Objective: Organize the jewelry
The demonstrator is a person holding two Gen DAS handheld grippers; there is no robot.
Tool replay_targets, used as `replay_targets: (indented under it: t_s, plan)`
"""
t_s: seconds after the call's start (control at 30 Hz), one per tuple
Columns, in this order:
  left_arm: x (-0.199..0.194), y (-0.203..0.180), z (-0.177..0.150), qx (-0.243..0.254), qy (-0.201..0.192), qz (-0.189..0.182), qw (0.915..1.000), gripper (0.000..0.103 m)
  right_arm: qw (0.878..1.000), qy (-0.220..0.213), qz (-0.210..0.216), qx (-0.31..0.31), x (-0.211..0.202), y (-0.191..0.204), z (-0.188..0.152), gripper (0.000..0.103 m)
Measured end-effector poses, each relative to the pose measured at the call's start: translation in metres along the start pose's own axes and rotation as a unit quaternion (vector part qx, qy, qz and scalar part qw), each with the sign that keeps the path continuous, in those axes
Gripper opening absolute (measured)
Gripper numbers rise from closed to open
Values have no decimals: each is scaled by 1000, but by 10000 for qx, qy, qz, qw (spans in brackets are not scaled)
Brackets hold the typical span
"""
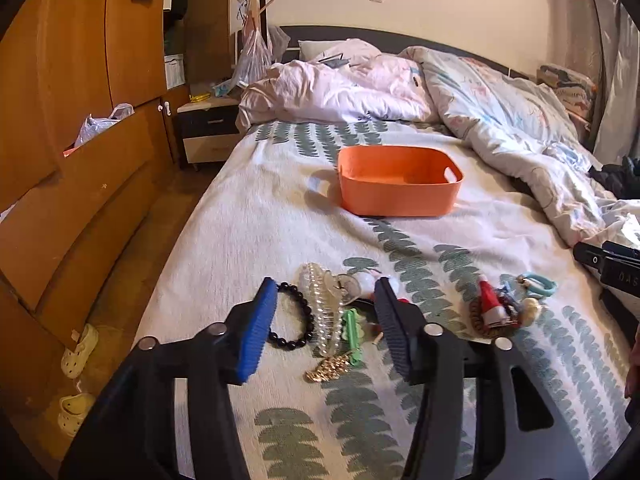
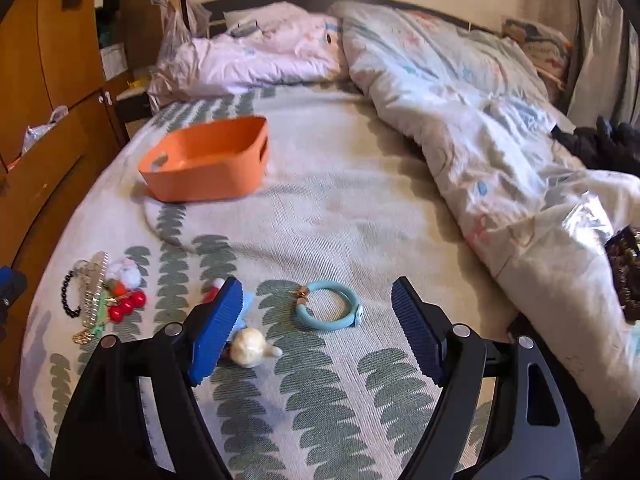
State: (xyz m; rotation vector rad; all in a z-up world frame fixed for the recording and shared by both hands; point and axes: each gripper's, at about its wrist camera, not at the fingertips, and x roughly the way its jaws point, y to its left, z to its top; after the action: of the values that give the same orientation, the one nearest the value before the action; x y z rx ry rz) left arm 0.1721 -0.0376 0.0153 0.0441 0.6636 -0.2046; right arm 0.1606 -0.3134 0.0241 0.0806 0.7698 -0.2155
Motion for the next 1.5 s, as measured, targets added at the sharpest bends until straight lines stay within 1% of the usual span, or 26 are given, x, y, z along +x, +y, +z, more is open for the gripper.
replay_targets:
  t_s: [0.07, 0.1, 0.13, 0.17, 0.23, 0.3, 0.33, 0.43, 0.5, 0.57, 0.63, 0.77, 0.87, 0.97, 1.03, 1.1, 1.13, 1.17, 1.2, 1.23, 1.27, 1.33, 1.37, 1.43, 1.5]
  plan:
    - [-6, -3, -1, 4, -30, -41, 10000, 57, 10000, -89, 31, -10, -12, 4, -2, 79]
    - [-9, -4, -2, 19, -51, -55, 10000, 59, 9999, -125, 35, -17, -17, 6, -3, 80]
    - [-12, -5, -3, 35, -66, -57, 10000, 65, 9999, -152, 52, -52, -22, 9, -5, 81]
    - [-15, -7, -5, 50, -92, -56, 9999, 67, 9998, -167, 57, -83, -27, 11, -6, 81]
    - [-23, -7, -8, 27, -130, -85, 9999, 68, 9997, -192, 57, -141, -37, 15, -11, 81]
    - [-30, -6, -11, 0, -135, -100, 9999, 72, 9996, -208, 58, -188, -47, 18, -15, 81]
    - [-34, -5, -13, -11, -149, -97, 9998, 72, 9995, -225, 67, -212, -55, 19, -18, 81]
    - [-45, 0, -19, -62, -184, -76, 9998, 75, 9990, -347, 35, -265, -75, 18, -24, 81]
    - [-53, 4, -23, -116, -172, -58, 9998, 77, 9988, -423, 36, -243, -88, 16, -25, 84]
    - [-60, 6, -29, -150, -177, -21, 9997, 78, 9984, -541, 60, -166, -102, 13, -28, 89]
    - [-68, 9, -36, -168, -188, -10, 9997, 82, 9979, -632, 80, -136, -114, 11, -30, 92]
    - [-79, 12, -56, -219, -108, 37, 9997, 85, 9974, -699, 123, -126, -129, 13, -39, 95]
    - [-90, 10, -71, -188, -78, 94, 9997, 86, 9976, -655, 188, -85, -137, 13, -55, 95]
    - [-101, 5, -82, -72, -125, 276, 9995, 91, 9978, -661, 51, -61, -149, 16, -78, 96]
    - [-108, 1, -90, -55, -148, 339, 9993, 93, 9980, -619, -148, -2, -157, 20, -97, 99]
    - [-111, -2, -97, -66, -113, 323, 9994, 93, 9986, -530, -7, -3, -162, 28, -120, 99]
    - [-111, -3, -99, -66, -85, 307, 9995, 93, 9984, -562, -29, 0, -163, 30, -130, 99]
    - [-112, -6, -103, -46, -40, 280, 9996, 93, 9984, -539, -160, 15, -162, 33, -141, 99]
    - [-112, -9, -106, -19, -25, 271, 9996, 93, 9991, -390, -187, 1, -161, 39, -150, 99]
    - [-112, -10, -108, 6, -25, 274, 9996, 93, 9994, -347, -50, -53, -162, 44, -154, 99]
    - [-111, -13, -110, 44, -15, 289, 9996, 93, 9992, -387, -56, -98, -164, 49, -156, 99]
    - [-108, -18, -112, 102, 15, 276, 9996, 94, 9973, -518, -430, -306, -169, 63, -161, 99]
    - [-109, -19, -113, 127, 0, 281, 9995, 94, 9966, -519, -491, -415, -170, 69, -161, 99]
    - [-111, -21, -114, 172, -105, 375, 9991, 94, 9952, -685, -534, -443, -175, 74, -164, 99]
    - [-112, -21, -113, 198, -119, 366, 9991, 94, 9937, -790, -600, -521, -175, 78, -166, 99]
